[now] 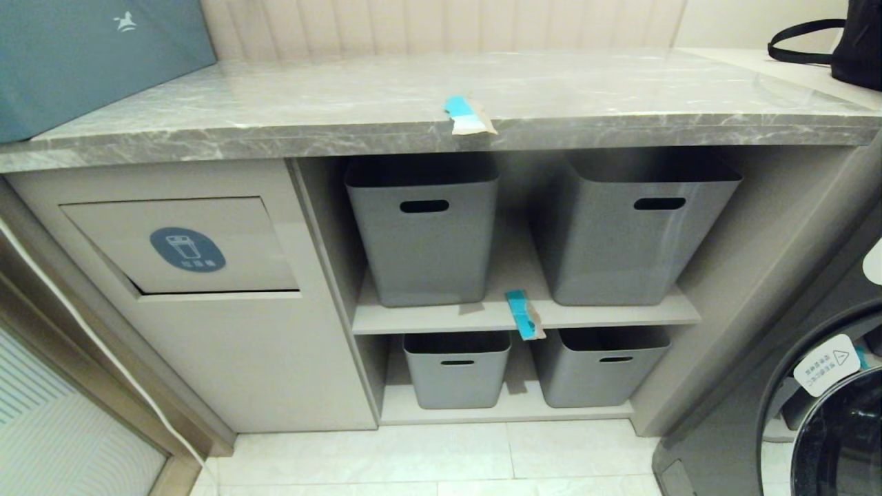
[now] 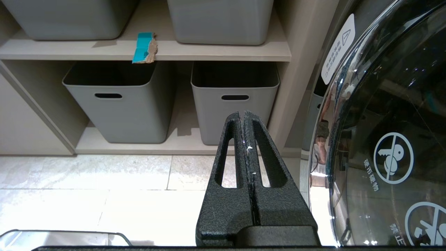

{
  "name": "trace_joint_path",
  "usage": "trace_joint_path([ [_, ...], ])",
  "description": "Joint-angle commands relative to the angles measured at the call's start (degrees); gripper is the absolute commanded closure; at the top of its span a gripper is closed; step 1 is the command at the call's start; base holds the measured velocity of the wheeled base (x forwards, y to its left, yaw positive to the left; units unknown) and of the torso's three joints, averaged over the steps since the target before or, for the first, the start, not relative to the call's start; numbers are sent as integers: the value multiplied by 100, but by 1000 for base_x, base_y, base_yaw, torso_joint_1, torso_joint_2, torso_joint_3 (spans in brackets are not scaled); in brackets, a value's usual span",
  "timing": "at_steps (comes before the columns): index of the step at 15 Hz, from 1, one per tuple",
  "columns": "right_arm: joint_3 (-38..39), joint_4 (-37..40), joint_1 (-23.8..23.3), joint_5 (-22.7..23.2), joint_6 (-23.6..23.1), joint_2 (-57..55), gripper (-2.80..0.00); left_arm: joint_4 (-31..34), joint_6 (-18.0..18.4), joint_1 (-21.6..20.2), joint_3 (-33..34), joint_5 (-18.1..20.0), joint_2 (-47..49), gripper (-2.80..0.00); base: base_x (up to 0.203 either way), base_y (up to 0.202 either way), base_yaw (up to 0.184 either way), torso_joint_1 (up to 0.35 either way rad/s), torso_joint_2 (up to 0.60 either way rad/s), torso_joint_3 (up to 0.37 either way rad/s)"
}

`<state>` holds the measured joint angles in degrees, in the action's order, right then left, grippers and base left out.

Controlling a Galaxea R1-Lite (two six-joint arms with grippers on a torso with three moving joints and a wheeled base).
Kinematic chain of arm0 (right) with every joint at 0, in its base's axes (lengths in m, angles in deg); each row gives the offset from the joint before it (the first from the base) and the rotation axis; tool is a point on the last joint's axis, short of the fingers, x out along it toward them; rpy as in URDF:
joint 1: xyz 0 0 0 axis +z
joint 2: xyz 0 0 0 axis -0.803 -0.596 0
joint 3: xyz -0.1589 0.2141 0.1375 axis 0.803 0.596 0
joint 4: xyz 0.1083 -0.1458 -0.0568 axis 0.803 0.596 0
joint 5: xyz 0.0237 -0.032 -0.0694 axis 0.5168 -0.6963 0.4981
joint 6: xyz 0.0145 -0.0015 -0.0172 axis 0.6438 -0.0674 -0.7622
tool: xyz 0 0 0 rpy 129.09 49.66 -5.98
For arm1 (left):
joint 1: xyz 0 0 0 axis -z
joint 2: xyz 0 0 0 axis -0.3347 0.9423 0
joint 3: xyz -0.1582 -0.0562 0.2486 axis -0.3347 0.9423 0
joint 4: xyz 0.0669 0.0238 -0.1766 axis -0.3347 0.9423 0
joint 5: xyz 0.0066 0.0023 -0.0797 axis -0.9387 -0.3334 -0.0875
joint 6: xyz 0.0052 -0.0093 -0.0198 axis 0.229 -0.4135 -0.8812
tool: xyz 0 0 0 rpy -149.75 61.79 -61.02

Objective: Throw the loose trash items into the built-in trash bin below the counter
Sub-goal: Pick up the garbage

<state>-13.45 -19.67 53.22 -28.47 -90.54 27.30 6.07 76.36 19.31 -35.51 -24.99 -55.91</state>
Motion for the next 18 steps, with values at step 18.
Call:
trace_joint_path([
  [18, -2953, -1101, 629, 1270, -109, -6066, 0, 18, -369, -2, 15, -108, 8, 0, 0, 0, 0, 0, 0, 0],
])
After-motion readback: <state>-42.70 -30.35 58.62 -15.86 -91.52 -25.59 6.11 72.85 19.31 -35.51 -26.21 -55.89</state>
